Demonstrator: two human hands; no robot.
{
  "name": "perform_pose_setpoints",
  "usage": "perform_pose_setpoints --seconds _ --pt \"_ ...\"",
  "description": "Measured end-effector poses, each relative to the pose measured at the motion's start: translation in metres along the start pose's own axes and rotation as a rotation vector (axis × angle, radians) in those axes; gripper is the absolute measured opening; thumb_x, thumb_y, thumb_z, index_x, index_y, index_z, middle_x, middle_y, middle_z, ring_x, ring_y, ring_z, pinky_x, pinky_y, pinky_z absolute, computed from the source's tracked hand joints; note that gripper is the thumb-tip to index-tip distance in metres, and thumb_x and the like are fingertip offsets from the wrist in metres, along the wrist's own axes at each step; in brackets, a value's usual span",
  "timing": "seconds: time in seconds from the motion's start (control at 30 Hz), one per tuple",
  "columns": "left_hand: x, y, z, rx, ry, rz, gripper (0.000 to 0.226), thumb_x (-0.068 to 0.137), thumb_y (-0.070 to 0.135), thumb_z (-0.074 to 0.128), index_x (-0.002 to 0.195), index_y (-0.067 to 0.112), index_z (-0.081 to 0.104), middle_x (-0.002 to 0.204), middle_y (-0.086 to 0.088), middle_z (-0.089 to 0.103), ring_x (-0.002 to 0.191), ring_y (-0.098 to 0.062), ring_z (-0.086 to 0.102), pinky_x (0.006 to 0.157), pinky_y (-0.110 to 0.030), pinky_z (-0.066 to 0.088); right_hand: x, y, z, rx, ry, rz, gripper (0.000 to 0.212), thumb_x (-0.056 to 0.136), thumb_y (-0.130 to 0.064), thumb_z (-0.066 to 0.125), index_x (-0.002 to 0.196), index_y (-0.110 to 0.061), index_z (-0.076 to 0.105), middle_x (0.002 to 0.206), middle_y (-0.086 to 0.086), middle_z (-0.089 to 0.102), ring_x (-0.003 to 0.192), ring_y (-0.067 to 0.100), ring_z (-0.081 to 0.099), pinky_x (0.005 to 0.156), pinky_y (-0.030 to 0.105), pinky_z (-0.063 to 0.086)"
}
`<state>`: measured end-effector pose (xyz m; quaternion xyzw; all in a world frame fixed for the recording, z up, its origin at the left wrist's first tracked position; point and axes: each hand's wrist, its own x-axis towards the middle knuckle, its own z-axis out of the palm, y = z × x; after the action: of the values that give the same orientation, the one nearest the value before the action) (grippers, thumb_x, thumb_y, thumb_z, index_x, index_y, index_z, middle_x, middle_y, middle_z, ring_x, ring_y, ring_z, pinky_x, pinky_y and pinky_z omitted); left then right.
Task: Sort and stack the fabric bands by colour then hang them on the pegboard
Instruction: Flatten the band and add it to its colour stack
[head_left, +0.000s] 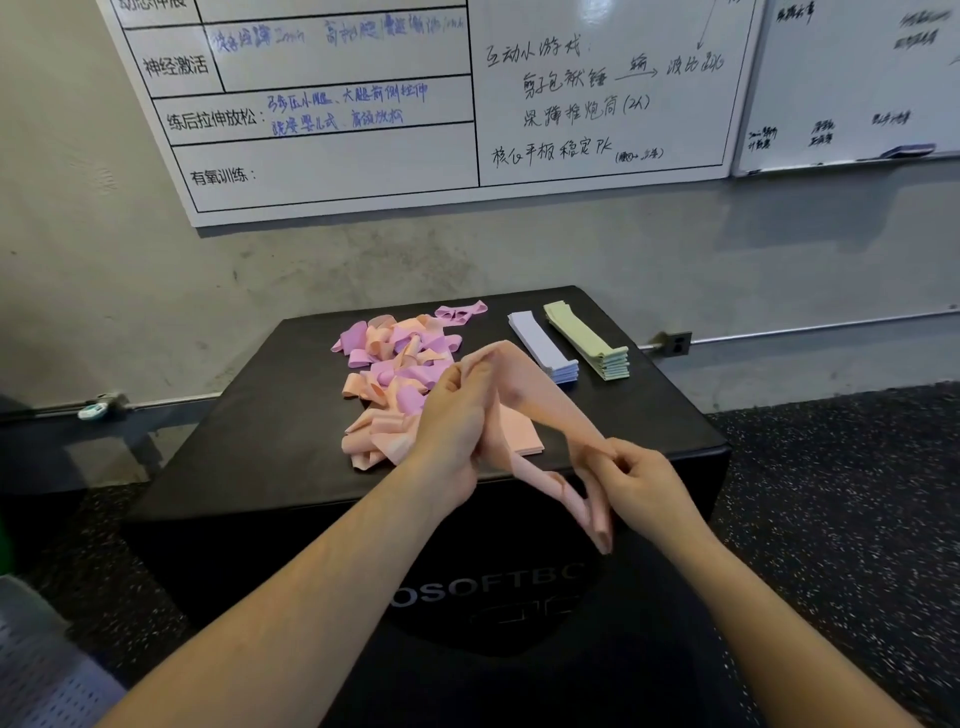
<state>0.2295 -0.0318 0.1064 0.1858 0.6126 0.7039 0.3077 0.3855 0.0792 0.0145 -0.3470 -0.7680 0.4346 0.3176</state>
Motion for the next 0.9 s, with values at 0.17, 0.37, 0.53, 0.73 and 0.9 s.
perform_pose_setpoints --seconds 0.17,0.37,0.53,0.73,0.9 --pt "0.013 0.001 -0.013 0.013 0.056 -0.03 0.011 0.102 0.038 0.057 0.098 0.032 0.065 0.086 0.002 0.059 0.07 -0.012 0.047 0.056 -0.026 0.04 -0.006 -0.013 -0.003 0.744 -0.078 0.243 0.042 0.083 -0.039 0.069 0.101 -0.001 0.072 0.093 0.017 0.074 0.087 0.02 0.069 0.09 0.035 0.052" --pt "0.02 -0.002 -0.025 0.002 0.096 -0.267 0.031 0.095 0.05 0.065 0.115 0.027 0.063 0.109 -0.005 0.066 0.063 -0.012 0.04 0.047 -0.021 0.038 -0.017 -0.019 -0.023 1.285 -0.461 0.258 0.029 0.075 -0.015 0.071 0.097 -0.006 0.055 0.079 0.008 0.052 0.08 0.02 0.058 0.091 0.042 0.048" --pt "0.024 -0.001 -0.027 -0.043 0.015 -0.256 0.041 0.081 0.057 0.076 0.114 0.033 0.07 0.114 0.0 0.066 0.07 -0.015 0.043 0.081 -0.031 0.049 -0.009 -0.01 -0.015 0.694 -0.273 0.318 0.018 0.086 0.003 0.066 0.097 -0.011 0.062 0.08 0.004 0.063 0.062 0.01 0.059 0.05 0.022 0.05" --pt "0.018 -0.001 -0.021 0.007 -0.059 -0.199 0.014 0.097 0.038 0.065 0.106 0.029 0.07 0.102 -0.001 0.066 0.082 -0.015 0.052 0.07 -0.028 0.043 0.001 0.008 -0.008 -0.03 0.155 0.165 0.013 0.088 -0.006 0.06 0.091 -0.014 0.05 0.077 0.007 0.064 0.057 0.018 0.058 0.041 0.021 0.039" --pt "0.024 -0.005 -0.026 -0.073 0.009 -0.209 0.022 0.09 0.046 0.073 0.104 0.029 0.069 0.104 0.006 0.063 0.075 -0.013 0.051 0.067 -0.025 0.049 0.0 0.008 -0.011 0.342 -0.093 0.29 0.011 0.093 -0.018 0.064 0.096 -0.008 0.069 0.086 0.008 0.066 0.078 0.02 0.06 0.067 0.032 0.043"
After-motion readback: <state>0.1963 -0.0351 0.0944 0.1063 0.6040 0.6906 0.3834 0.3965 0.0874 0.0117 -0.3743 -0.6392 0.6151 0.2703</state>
